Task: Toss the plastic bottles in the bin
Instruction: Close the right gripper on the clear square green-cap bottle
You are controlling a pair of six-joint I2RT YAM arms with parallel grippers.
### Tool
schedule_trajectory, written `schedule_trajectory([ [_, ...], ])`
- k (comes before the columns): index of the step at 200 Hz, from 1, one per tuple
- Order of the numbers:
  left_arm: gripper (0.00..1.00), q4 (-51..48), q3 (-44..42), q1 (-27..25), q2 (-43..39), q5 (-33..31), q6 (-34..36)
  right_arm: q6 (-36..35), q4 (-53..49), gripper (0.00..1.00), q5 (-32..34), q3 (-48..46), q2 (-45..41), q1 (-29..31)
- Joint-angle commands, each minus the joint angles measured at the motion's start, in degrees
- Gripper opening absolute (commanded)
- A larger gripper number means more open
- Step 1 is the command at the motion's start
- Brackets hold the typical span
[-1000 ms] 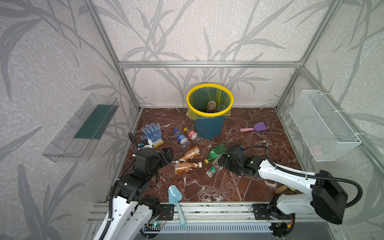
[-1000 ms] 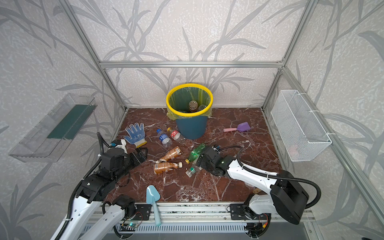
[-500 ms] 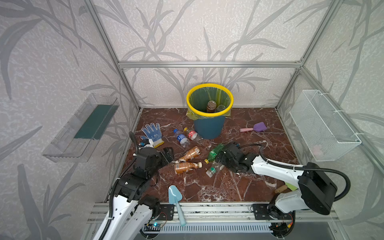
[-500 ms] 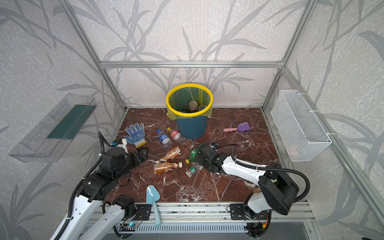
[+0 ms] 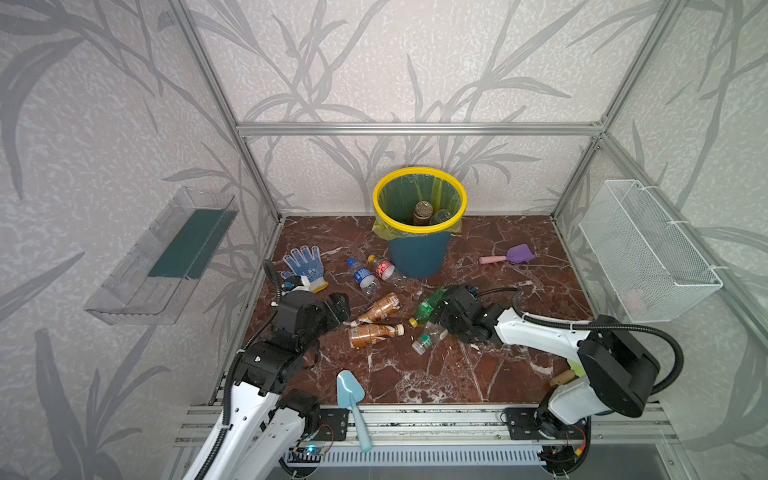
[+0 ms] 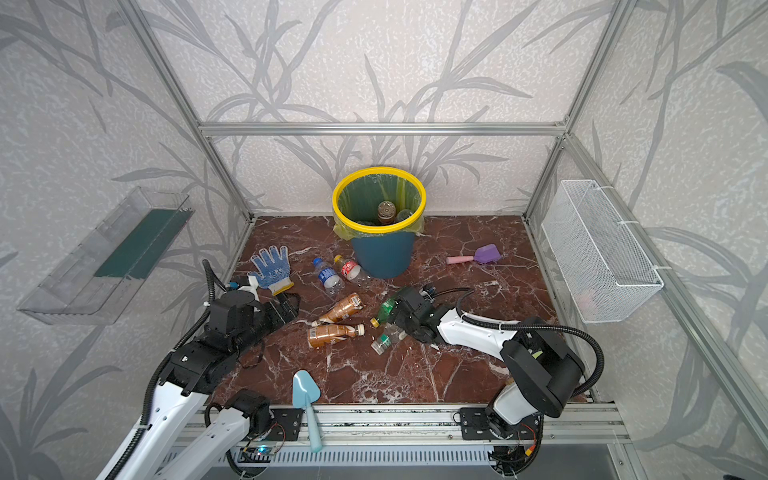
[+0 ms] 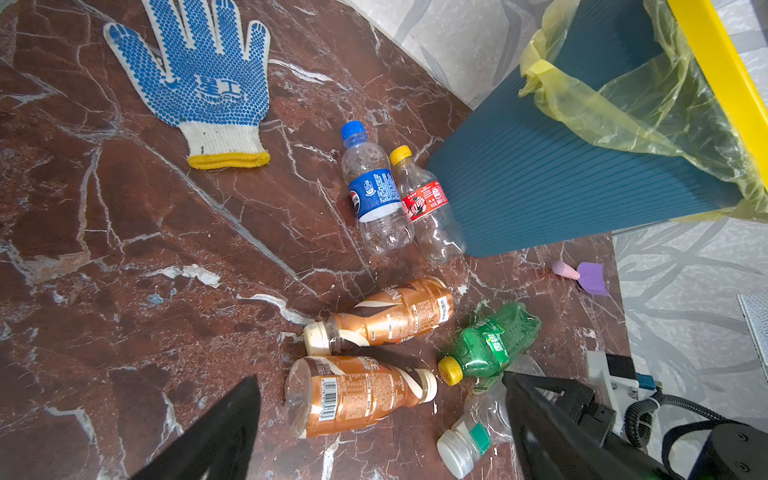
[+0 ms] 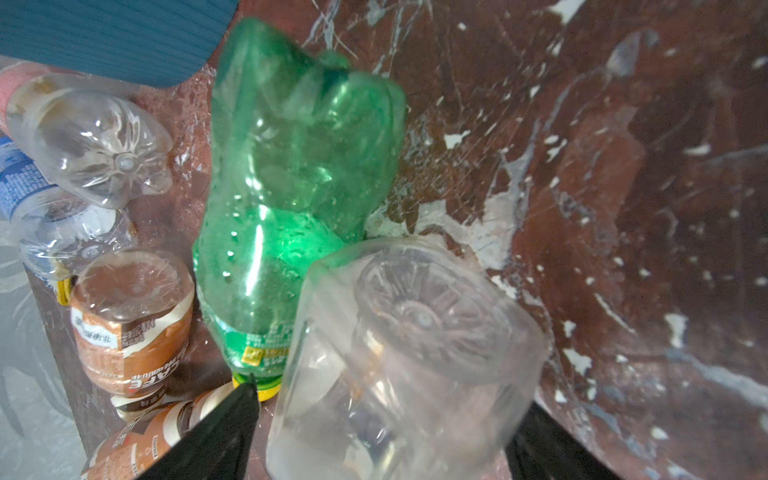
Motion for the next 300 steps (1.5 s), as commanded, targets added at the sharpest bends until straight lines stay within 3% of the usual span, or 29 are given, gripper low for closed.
schedule_trajectory([
  [1,0.92,0.5,-0.4,0.2,-0.1,-0.4,0.6,0.2,1.1,0.88,0.5,0.3,0.7,-0.5],
  [106,0.91,1.5,-1.1,0.2,0.7,0.0,-0.1,-3.4,-2.8,0.72,-1.4,-6.2,-6.8,-3.2],
  [166,0.91,2.7,-1.4,0.2,2.2,0.3,-0.5,-8.5,-14.6,0.68,-1.5,-7.1,-12.6,-4.5],
  [208,0.91,3.9,-1.6,0.2,3.4,0.7,-0.8,-11.4,-21.5,0.7,-1.8,-5.5,-11.6,-5.3],
  [259,0.91,4.2,-1.5,0.2,3.9,0.9,-0.8,-15.2,-29.4,0.81,-5.7,1.8,-1.0,-5.4],
  [300,0.91,3.3,-1.2,0.2,3.0,0.5,-0.3,-15.2,-29.6,0.77,-5.7,1.8,-2.4,-5.1],
])
